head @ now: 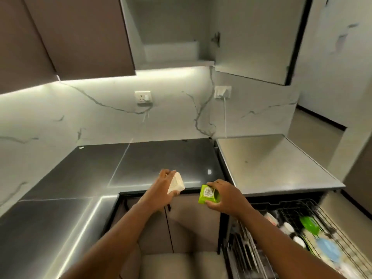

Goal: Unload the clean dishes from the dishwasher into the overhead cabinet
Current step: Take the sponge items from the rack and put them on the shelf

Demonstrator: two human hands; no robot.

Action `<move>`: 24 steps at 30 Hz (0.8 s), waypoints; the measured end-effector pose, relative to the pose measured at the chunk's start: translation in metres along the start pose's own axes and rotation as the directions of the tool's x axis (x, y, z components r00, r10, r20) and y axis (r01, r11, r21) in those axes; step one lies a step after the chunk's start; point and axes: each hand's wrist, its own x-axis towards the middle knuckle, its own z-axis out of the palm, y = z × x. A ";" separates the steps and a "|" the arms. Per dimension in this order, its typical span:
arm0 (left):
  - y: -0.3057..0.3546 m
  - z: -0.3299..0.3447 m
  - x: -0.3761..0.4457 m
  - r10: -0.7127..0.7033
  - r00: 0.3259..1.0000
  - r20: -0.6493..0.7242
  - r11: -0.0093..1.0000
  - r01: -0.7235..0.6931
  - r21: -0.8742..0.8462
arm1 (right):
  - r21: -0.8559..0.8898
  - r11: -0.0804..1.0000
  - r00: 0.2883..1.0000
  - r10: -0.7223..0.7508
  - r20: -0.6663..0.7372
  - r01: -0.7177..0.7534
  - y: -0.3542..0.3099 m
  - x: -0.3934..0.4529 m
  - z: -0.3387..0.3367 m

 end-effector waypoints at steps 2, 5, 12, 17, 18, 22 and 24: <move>-0.021 -0.029 0.013 0.021 0.999 -0.027 1.000 -0.021 0.014 | 0.011 1.000 0.999 -0.029 -0.045 0.029 -0.020 0.031 -0.001; -0.047 -0.070 0.035 0.071 0.994 -0.082 0.997 -0.067 0.045 | 0.029 0.997 0.989 -0.066 -0.129 0.071 -0.050 0.074 -0.005; -0.080 -0.135 0.102 0.201 0.965 -0.167 0.972 -0.176 0.153 | 0.057 0.991 0.963 -0.108 -0.245 0.125 -0.075 0.165 -0.029; -0.093 -0.168 0.177 0.240 0.951 -0.193 0.961 -0.205 0.186 | -0.013 0.982 0.946 -0.185 -0.265 0.188 -0.064 0.248 -0.063; -0.095 -0.176 0.196 0.256 0.948 -0.192 0.955 -0.218 0.199 | -0.017 0.979 0.943 -0.203 -0.264 0.206 -0.059 0.270 -0.072; -0.092 -0.210 0.272 0.292 0.936 -0.194 0.939 -0.243 0.242 | -0.016 0.965 0.919 -0.253 -0.304 0.260 -0.036 0.344 -0.104; -0.086 -0.232 0.313 0.305 0.930 -0.206 0.936 -0.253 0.244 | 0.001 0.958 0.900 -0.270 -0.343 0.287 -0.025 0.383 -0.125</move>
